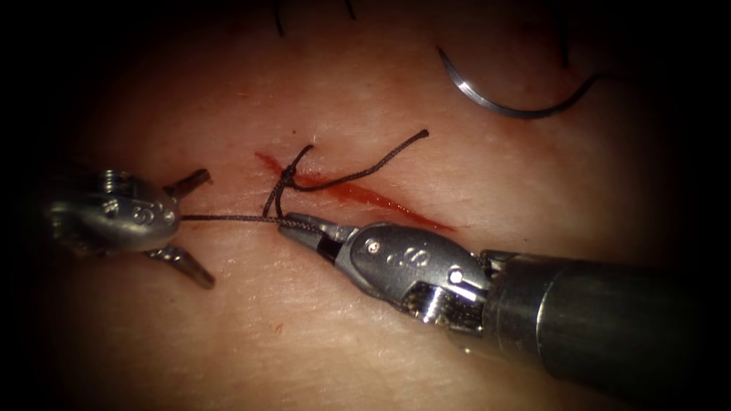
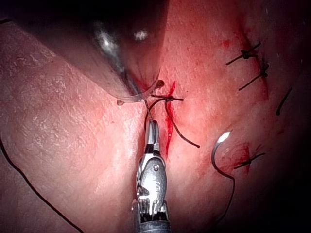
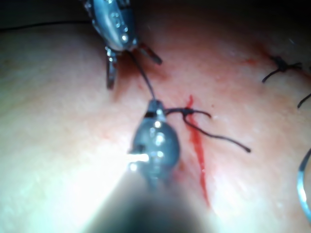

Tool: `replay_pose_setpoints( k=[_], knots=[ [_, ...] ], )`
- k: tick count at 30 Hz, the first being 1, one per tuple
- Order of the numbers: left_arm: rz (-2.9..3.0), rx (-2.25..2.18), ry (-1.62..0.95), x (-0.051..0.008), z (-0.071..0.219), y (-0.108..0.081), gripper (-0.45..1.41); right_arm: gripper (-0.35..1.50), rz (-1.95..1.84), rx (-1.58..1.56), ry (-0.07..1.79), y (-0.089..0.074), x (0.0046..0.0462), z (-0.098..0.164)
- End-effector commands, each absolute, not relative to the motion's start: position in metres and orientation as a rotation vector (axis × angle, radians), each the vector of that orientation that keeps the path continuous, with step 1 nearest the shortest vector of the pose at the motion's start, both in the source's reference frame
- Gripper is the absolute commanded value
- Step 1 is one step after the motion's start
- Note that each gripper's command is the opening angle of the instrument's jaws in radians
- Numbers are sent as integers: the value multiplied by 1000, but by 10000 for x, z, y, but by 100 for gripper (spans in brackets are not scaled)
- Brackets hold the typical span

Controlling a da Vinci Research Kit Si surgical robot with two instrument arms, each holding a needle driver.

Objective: Wound Closure
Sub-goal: Wrap the thread around the right gripper counter-clockwise using the left gripper

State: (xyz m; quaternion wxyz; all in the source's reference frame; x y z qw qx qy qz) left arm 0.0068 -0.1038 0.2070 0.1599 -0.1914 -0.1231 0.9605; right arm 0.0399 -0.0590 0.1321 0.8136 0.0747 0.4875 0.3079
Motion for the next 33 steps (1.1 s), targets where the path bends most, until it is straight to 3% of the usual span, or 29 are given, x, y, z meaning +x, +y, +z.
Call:
replay_pose_setpoints(
  k=[1,5,7,8,11,12,23,26,27,29,33],
  knots=[
    [2737,-538,-347,65,2075,-1044,122,-35,661,164,1042,-592,406,1328],
    [2739,-527,-338,71,2074,-1044,120,-35,661,164,1045,-592,405,1327],
    [2739,-527,-338,72,2075,-1043,108,-35,660,165,1046,-594,406,1326],
    [2740,-528,-338,74,2076,-1042,71,-35,660,165,1046,-594,406,1325],
    [2740,-528,-339,75,2076,-1042,22,-35,655,162,1046,-594,406,1325],
    [2742,-529,-339,77,2076,-1043,-45,-35,655,162,1046,-594,406,1325],
    [2748,-520,-322,101,2067,-1041,-45,-35,645,151,1060,-591,401,1319],
    [2748,-514,-319,103,2062,-1042,-45,99,652,146,1080,-587,399,1314],
    [2749,-512,-316,104,2061,-1042,-45,126,652,150,1081,-585,396,1311],
    [2751,-508,-311,105,2061,-1042,-45,146,645,155,1083,-584,389,1304],
    [2753,-502,-301,105,2062,-1041,-45,148,596,222,1113,-588,364,1286]
  ],
)
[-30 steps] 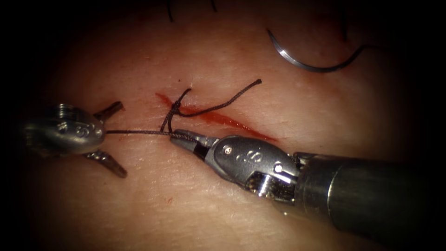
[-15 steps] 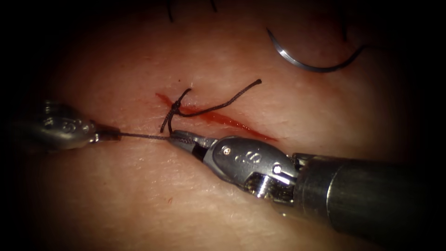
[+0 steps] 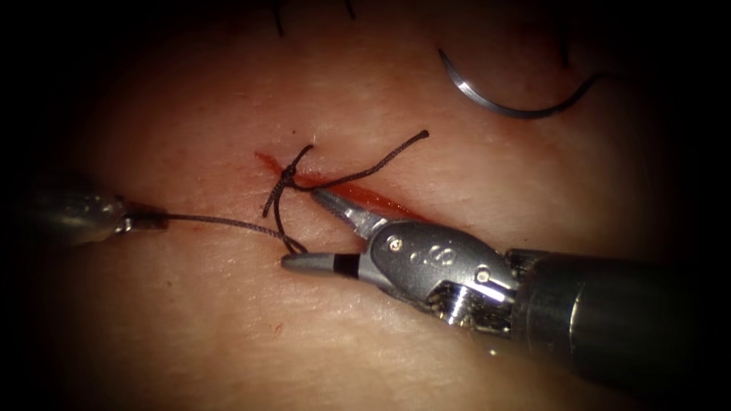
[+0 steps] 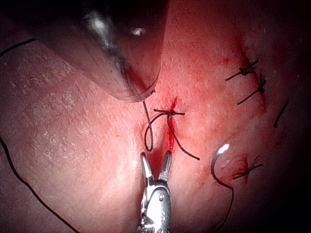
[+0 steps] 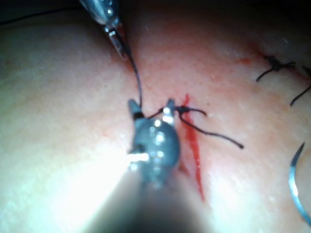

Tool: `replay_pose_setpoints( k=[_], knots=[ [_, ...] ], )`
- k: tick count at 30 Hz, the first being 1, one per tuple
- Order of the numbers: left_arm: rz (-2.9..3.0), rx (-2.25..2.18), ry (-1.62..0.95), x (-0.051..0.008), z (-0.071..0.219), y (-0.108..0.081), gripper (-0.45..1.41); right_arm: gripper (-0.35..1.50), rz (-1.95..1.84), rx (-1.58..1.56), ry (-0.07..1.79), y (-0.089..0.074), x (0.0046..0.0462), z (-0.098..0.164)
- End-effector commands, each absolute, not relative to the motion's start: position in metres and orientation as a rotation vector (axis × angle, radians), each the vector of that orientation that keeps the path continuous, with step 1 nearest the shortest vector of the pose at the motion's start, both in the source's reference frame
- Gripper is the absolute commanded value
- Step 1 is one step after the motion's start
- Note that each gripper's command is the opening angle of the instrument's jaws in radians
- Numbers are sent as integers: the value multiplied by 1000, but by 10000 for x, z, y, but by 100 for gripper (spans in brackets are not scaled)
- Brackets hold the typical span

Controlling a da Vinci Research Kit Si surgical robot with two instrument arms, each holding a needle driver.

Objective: Wound Closure
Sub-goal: Wrap the thread around the right gripper counter-clockwise using the left gripper

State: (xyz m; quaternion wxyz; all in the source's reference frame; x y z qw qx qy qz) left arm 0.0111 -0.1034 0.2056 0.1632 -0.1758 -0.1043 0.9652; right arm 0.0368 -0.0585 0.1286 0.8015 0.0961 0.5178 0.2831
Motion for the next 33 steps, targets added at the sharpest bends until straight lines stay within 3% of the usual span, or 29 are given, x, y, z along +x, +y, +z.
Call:
replay_pose_setpoints(
  k=[1,7,9,11,12,24,33],
  knots=[
    [2752,-501,-300,104,2062,-1041,-45,148,588,234,1116,-587,359,1283],
    [2775,-503,-292,93,2062,-1041,-45,125,592,246,1167,-566,340,1271],
    [2785,-505,-290,91,2061,-1041,-45,104,600,241,1185,-558,341,1271],
    [2791,-506,-289,91,2061,-1042,-45,29,593,255,1197,-548,343,1273],
    [2797,-508,-288,92,2060,-1042,-45,-35,559,239,1204,-535,345,1277],
    [2739,-632,-255,64,2035,-1010,-45,-35,474,171,1214,-533,413,1353],
    [2747,-656,-252,41,2057,-986,-45,-35,438,176,1224,-559,420,1359]
  ],
)
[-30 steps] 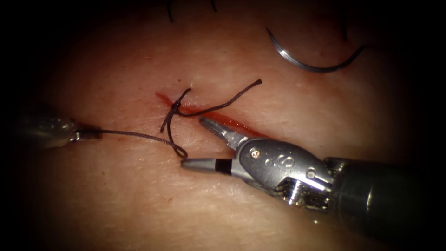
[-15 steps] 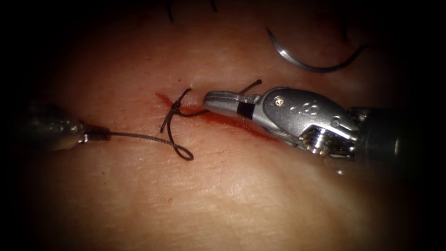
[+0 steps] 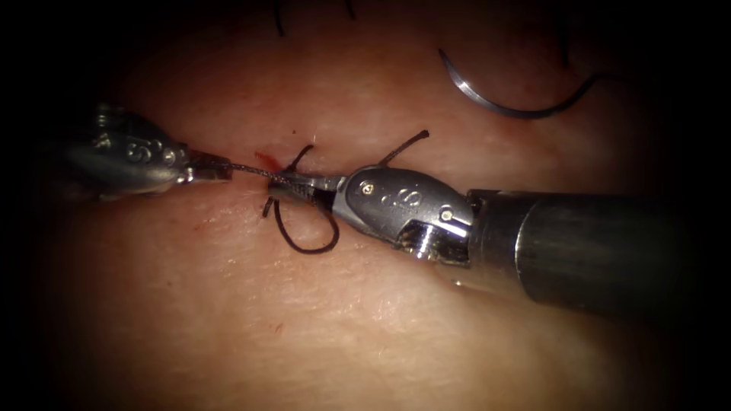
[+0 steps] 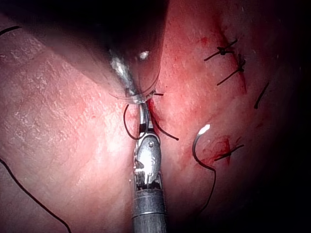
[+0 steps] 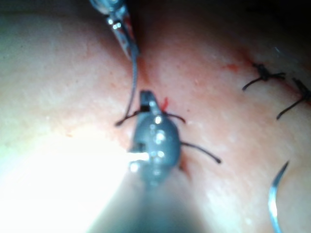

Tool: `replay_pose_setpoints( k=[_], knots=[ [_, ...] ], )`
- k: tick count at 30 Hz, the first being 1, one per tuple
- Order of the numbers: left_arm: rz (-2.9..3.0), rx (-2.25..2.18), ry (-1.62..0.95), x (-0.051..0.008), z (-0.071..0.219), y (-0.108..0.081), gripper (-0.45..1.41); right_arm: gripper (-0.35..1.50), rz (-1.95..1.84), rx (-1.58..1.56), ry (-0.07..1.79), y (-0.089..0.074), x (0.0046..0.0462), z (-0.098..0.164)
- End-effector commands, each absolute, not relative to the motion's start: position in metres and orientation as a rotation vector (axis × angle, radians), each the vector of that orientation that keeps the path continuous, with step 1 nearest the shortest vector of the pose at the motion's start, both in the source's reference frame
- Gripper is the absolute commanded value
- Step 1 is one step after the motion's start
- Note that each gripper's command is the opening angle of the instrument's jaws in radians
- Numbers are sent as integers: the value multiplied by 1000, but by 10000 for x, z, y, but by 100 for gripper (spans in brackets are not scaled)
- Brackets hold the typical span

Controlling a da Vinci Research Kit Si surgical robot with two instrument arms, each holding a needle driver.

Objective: Wound Closure
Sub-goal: Wrap the thread around the right gripper counter-clockwise using the left gripper

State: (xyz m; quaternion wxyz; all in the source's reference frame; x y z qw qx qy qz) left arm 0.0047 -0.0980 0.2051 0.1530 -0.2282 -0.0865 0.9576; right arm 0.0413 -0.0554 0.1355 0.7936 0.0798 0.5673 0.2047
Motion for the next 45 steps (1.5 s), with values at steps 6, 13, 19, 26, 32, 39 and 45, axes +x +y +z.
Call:
replay_pose_setpoints(
  k=[6,13,19,26,32,39,45],
  knots=[
    [2755,-670,-255,19,2087,-980,-45,-35,427,180,1276,-565,424,1350],
    [2784,-679,-304,-6,2132,-993,-45,-35,450,156,1325,-567,419,1338],
    [2796,-697,-320,-3,2151,-1012,-45,-35,508,97,1350,-571,403,1324],
    [2795,-696,-320,-3,2145,-1018,-45,-35,571,26,1383,-575,402,1321],
    [2793,-697,-327,-16,2133,-1029,-45,-35,617,-34,1394,-583,402,1323],
    [2786,-718,-332,-18,2119,-1034,-45,0,697,-83,1383,-602,416,1339],
    [2793,-712,-319,-2,2111,-1033,-45,61,863,-161,1336,-611,410,1343]
  ],
)
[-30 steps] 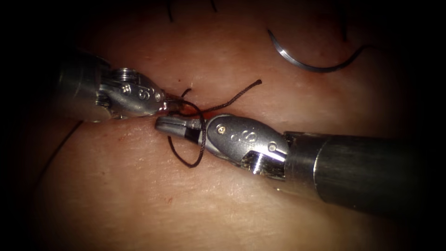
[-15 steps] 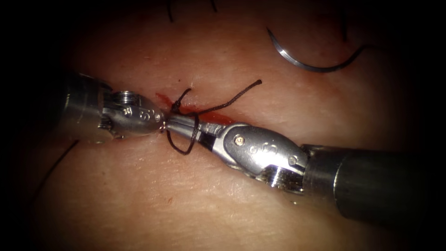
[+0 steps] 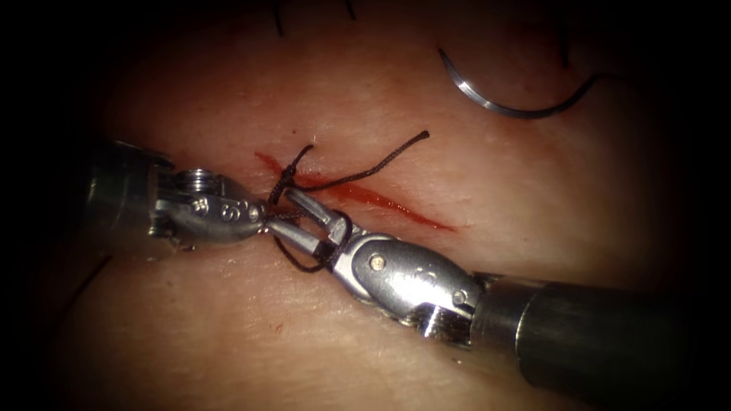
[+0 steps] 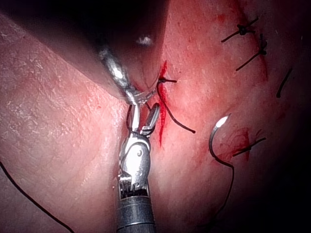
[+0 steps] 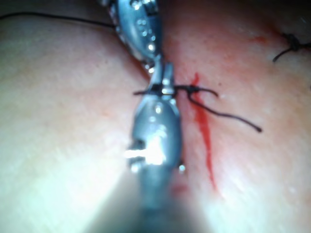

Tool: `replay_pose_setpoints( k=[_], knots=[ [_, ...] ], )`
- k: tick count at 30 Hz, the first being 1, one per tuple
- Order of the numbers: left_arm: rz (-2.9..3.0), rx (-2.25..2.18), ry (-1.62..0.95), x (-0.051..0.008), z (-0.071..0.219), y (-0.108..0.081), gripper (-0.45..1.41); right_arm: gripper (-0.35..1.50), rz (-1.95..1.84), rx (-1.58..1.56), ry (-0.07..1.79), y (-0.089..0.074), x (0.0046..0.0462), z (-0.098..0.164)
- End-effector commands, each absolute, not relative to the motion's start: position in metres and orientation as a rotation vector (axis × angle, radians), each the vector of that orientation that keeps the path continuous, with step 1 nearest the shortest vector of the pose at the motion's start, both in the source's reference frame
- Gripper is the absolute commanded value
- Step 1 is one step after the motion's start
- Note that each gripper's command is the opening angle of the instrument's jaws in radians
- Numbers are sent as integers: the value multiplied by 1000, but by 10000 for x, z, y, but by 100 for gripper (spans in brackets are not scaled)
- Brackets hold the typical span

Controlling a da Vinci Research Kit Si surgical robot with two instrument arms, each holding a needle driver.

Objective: Wound Closure
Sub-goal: Wrap the thread around the right gripper counter-clockwise using the left gripper

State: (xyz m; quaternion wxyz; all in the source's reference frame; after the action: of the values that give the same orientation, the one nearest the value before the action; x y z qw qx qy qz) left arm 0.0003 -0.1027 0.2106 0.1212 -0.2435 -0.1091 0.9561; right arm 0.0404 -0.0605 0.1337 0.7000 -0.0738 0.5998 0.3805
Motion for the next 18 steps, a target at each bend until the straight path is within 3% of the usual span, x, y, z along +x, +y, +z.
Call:
replay_pose_setpoints(
  k=[1,5,8,12,13,18],
  knots=[
    [2794,-709,-317,0,2111,-1033,-45,64,883,-167,1327,-612,409,1343],
    [2793,-709,-318,0,2110,-1033,-45,95,996,-181,1293,-612,405,1342],
    [2792,-708,-318,-3,2110,-1032,-45,106,1092,-167,1289,-613,400,1343],
    [2789,-707,-321,-7,2109,-1028,-45,103,1200,-166,1307,-616,390,1341],
    [2787,-711,-319,-8,2109,-1027,-45,93,1258,-168,1325,-614,384,1341],
    [2788,-711,-318,-8,2109,-1029,-45,81,1307,-174,1338,-608,377,1346]
  ],
)
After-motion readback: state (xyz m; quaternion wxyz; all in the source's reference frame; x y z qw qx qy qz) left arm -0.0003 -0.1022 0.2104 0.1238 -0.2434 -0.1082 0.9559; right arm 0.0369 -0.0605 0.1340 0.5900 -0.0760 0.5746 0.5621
